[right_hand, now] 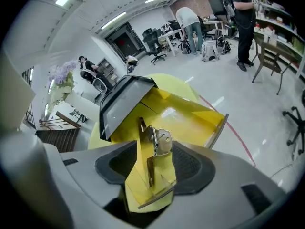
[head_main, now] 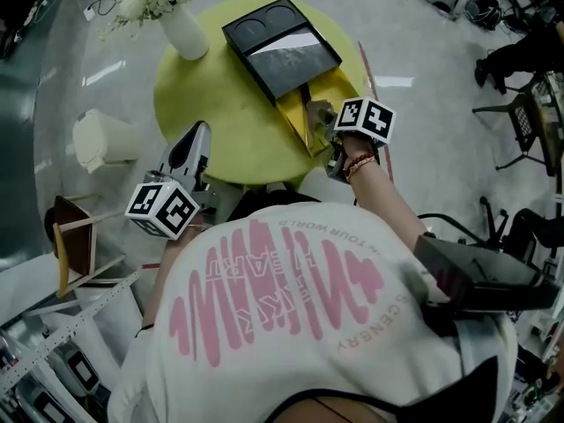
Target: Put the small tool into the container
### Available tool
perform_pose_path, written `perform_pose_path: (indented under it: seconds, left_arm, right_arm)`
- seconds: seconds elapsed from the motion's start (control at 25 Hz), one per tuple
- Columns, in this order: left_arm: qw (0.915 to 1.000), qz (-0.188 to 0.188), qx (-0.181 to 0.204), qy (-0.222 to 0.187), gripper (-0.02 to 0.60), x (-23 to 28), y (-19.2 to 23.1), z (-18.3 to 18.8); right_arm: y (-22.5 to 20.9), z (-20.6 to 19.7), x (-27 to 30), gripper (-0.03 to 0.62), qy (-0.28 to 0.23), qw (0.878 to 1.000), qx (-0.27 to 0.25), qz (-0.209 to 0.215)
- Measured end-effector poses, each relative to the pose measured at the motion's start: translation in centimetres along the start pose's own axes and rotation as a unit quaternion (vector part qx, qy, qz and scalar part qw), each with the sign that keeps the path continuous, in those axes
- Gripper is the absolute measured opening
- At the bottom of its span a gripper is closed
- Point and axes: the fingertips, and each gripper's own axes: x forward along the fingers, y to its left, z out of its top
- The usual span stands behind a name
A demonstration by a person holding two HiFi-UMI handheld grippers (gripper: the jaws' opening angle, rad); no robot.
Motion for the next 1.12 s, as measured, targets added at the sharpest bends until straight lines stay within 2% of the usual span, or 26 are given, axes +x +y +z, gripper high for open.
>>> perform_pose_path:
  seconds: [0.28,0.44,0.68,0.92,1.12]
  left_arm:
    - [0.9998,0.0,0.011,-0.015,0.008,-0.9,-3.1,-0.3]
    - [0.9998,0.0,0.008,-0.017,0.008,-1.2,-4.6,-1.3]
    - [0.9997,-0.011,0.012,-0.017,0.008,-1.7,-7.3,-2.2]
    - [0.9995,-0.016,0.018,-0.018,0.008,-2.3,-9.5,-3.0]
    - [0.9994,-0.021,0.022,-0.015,0.008,-2.9,-11.3,-4.2]
  right_arm:
    - [-0.8,0.2,-3.4,0.216,-0.018,0.999,0.003,0.039]
    - [-0.9,0.6,-6.1,0.216,-0.035,0.996,-0.008,0.084]
    - [0.2,1.7,-10.6,0.138,-0.09,0.986,-0.043,0.134]
    - [2.2,2.3,-15.5,0.041,-0.149,0.965,-0.062,0.206]
    - [3.0,2.5,-20.0,0.011,-0.22,0.931,-0.086,0.278]
